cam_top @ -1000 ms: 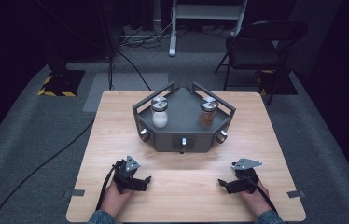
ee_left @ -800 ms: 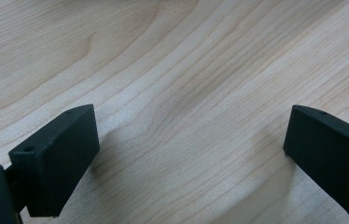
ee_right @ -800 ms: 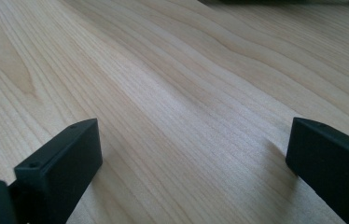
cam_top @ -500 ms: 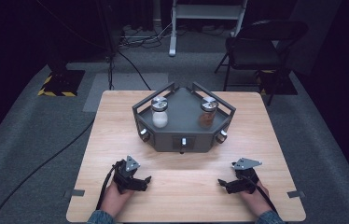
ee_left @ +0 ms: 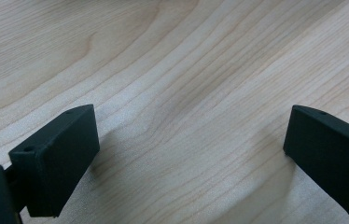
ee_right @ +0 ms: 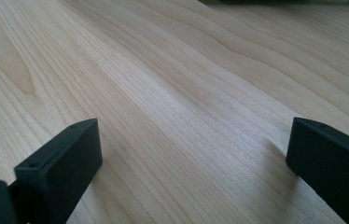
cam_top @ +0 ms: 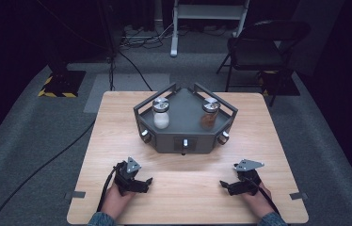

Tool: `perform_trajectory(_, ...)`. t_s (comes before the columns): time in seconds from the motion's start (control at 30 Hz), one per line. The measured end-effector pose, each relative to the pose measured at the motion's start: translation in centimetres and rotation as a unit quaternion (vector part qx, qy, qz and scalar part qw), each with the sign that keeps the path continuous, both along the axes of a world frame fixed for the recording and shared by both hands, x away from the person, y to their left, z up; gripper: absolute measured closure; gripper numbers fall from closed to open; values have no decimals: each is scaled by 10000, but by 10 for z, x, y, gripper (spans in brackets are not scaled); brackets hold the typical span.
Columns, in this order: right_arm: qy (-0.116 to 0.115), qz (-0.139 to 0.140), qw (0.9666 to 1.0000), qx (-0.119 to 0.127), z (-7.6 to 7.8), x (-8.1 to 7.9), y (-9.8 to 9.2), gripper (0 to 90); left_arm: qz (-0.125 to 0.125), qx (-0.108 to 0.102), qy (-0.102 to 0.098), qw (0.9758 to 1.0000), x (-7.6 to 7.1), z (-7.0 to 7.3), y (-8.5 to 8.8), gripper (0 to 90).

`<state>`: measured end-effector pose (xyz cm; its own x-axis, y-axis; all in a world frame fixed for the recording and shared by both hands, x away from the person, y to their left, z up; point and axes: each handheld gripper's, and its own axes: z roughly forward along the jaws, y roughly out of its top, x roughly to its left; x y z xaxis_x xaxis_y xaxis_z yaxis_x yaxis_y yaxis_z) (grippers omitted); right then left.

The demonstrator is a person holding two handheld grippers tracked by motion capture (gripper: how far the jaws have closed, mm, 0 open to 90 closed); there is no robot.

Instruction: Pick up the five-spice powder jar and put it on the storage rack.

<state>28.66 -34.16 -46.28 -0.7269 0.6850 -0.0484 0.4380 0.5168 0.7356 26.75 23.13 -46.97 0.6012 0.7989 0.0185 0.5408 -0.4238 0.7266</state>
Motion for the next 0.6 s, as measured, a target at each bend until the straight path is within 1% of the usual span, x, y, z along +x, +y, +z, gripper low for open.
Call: perform_trajectory(0.6, 4, 54, 10000, -3, 0, 2, -1, 33, 1, 1, 2, 10000, 0, 0, 0, 32)
